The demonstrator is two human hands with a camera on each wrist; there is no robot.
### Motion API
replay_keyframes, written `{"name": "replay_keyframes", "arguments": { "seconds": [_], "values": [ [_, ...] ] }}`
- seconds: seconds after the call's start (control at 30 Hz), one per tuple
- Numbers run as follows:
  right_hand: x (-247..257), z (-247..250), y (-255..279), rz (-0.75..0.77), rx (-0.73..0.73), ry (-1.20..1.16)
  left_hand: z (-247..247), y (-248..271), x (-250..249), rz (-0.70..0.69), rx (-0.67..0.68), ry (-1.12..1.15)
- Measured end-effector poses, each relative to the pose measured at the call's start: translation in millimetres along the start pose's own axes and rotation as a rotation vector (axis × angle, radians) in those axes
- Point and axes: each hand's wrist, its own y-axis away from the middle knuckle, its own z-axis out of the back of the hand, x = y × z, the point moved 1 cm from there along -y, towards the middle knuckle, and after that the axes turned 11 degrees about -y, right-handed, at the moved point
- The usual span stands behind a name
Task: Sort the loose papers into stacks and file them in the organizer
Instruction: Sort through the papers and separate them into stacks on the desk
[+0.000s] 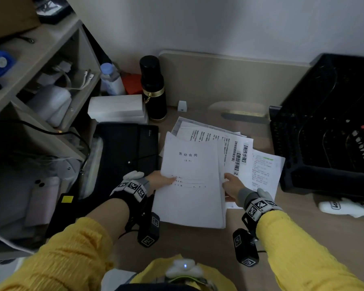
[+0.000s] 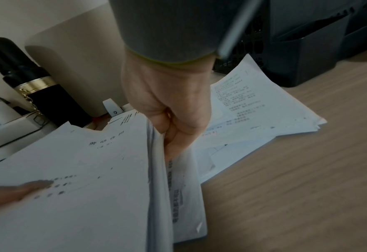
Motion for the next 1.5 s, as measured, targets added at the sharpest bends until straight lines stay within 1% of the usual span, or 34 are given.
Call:
{"name": "replay_keyframes", "arguments": {
  "seconds": [0.17,0.3,0.43,0.6,0.77,0.9,0.97,1.1,1.13,1.2,1.27,1.3,1.4,1.5],
  "values": [
    [3.8,0.2,4.8,-0.054,0.068,-0.019,-10.7,-5.6,-1.2,-0.013,0.047,-0.092],
    [1.6,-2.5,5.7,-0.038,0.064,-0.057,-12.9,-10.3,-0.3,-0.007,0.046,-0.146],
    [0.4,-8.1,11.6,0.027,0.077,-0.04,-12.2,-6.3,-2.0,-0.01,0.056,-0.173],
    [4.6,-12.6,15.8,0.145,0.071,-0.002,-10.4,-5.0,0.0,-0.029,0.079,-0.117],
    [9.0,1.6,22.7,0.295,0.01,-0.08,-5.2,3.0,-4.9,-0.16,-0.008,-0.013],
    [10.8,15.3,29.8,0.397,-0.014,-0.159,0.7,13.7,-13.4,-0.193,-0.184,-0.05],
    [11.7,20.6,35.2,0.433,-0.027,-0.178,-0.2,21.6,-20.5,-0.261,-0.224,0.037],
    [17.5,23.8,43.8,0.475,-0.033,-0.234,-2.2,31.4,-32.2,-0.369,-0.059,0.225],
    [20.1,24.0,45.9,0.494,-0.029,-0.257,-2.2,30.9,-34.2,-0.388,-0.051,0.298],
    [26.1,24.8,49.8,0.517,-0.012,-0.309,-3.6,36.3,-42.8,-0.416,-0.105,0.44],
    [34.1,23.4,52.7,0.521,0.031,-0.371,-5.2,39.5,-53.9,-0.449,-0.165,0.493],
    [38.2,21.8,54.5,0.515,0.038,-0.39,-6.5,44.6,-60.5,-0.478,-0.172,0.502],
    [49.7,16.1,54.5,0.5,-0.02,-0.435,-10.0,48.8,-73.2,-0.573,-0.185,0.536],
    [57.0,12.7,53.1,0.522,-0.077,-0.423,-12.8,52.4,-80.4,-0.625,-0.191,0.551]
  ]
}}
